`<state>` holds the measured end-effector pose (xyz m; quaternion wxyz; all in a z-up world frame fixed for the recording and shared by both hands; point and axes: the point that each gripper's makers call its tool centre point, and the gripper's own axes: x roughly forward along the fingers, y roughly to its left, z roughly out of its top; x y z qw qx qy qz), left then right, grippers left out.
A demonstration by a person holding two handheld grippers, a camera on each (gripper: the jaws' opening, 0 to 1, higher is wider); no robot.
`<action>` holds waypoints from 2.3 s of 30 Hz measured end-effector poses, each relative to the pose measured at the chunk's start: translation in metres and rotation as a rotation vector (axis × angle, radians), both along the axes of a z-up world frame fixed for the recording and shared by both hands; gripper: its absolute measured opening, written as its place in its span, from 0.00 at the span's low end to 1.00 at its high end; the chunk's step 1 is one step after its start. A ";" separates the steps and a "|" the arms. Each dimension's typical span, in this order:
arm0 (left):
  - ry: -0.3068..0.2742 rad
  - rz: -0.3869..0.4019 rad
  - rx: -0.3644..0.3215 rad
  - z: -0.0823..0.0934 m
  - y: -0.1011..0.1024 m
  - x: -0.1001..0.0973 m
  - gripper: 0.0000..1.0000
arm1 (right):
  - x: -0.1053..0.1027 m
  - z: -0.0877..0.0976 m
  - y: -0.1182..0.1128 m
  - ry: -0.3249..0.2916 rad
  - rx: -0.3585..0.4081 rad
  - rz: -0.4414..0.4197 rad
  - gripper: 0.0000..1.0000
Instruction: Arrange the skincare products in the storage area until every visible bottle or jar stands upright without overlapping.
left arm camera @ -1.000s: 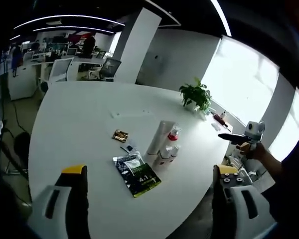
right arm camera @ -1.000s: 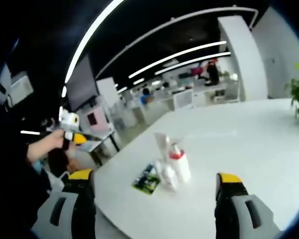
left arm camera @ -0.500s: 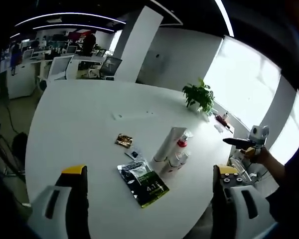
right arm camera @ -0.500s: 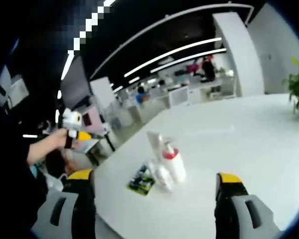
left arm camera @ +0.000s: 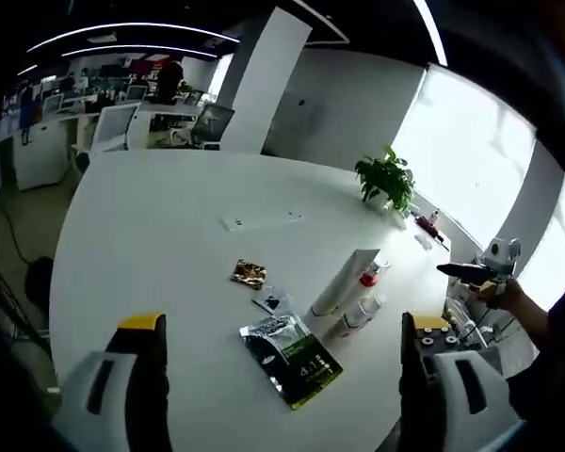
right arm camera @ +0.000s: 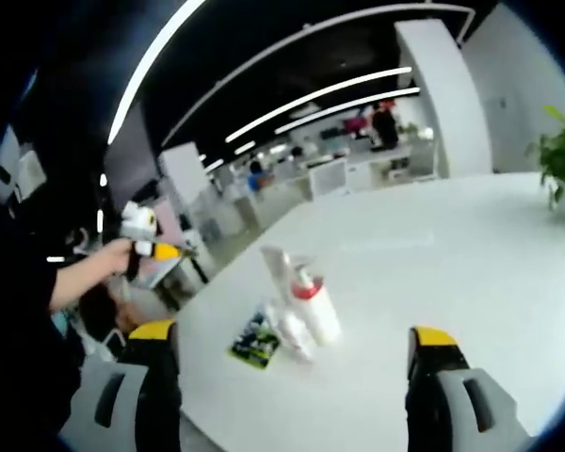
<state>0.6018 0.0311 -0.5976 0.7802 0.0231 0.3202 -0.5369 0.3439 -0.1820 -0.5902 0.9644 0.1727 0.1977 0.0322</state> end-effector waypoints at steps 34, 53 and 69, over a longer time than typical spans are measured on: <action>-0.009 -0.105 0.193 -0.109 -0.108 0.039 0.78 | 0.009 -0.023 -0.012 0.054 0.019 -0.030 0.99; -0.076 -0.127 0.227 -0.158 -0.154 0.059 0.60 | 0.008 -0.046 -0.023 0.075 0.063 -0.068 0.98; -0.149 -0.116 0.296 -0.186 -0.181 0.078 0.50 | -0.002 -0.063 -0.036 0.096 0.094 -0.115 0.98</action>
